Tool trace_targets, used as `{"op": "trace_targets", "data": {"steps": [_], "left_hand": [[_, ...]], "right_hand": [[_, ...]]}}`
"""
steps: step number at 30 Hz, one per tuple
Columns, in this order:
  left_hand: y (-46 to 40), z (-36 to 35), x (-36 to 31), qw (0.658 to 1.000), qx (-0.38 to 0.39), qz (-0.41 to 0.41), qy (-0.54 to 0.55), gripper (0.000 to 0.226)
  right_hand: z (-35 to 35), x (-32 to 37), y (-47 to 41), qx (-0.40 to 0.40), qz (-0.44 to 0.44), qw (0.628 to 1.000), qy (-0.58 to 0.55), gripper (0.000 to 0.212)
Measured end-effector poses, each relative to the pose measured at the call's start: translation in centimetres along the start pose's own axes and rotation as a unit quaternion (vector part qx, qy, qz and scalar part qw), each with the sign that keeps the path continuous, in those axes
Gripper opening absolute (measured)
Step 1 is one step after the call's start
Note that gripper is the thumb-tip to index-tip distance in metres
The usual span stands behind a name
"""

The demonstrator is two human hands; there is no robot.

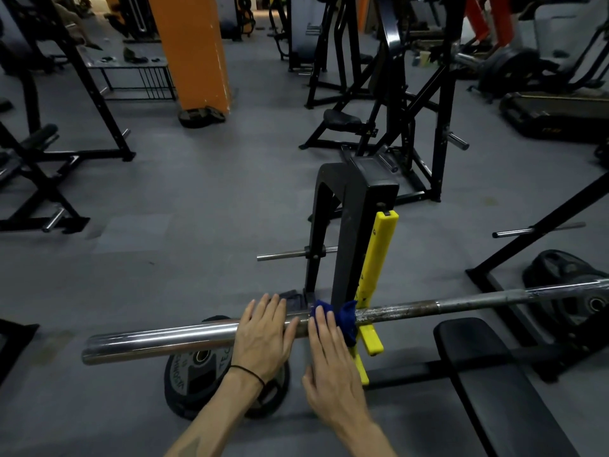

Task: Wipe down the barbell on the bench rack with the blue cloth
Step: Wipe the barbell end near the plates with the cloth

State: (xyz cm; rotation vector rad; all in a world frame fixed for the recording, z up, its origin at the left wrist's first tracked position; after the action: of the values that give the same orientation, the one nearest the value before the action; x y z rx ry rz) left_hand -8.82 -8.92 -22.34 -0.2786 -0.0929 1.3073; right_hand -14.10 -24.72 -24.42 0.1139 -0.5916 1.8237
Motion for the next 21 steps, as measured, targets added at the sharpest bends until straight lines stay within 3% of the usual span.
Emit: {"op": "trace_targets", "data": {"steps": [7, 16, 21], "left_hand": [[-2.6, 1.3, 0.6, 0.994, 0.102, 0.042, 0.003, 0.088], [2.9, 0.5, -0.3, 1.0, 0.019, 0.014, -0.001, 0.06], [1.9, 0.2, 0.2, 0.999, 0.04, 0.026, 0.0, 0.062]], "right_hand": [[-0.6, 0.3, 1.7, 0.015, 0.007, 1.0, 0.005, 0.098], [0.6, 0.3, -2.4, 0.032, 0.003, 0.999, -0.002, 0.079], [0.4, 0.3, -3.2, 0.048, -0.009, 0.999, -0.004, 0.081]]}}
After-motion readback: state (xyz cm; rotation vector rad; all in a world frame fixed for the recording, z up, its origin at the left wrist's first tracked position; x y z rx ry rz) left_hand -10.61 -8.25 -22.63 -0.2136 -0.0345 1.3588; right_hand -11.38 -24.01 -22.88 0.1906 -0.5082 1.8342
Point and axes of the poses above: each hand's wrist, its own y-axis away from the middle knuckle, its own z-axis out of the back of the hand, x = y × z, the point moved 2 cm from there along -y, towards the middle knuckle, and after that the axes turned 5 degrees about -z, right-handed, at the moved point
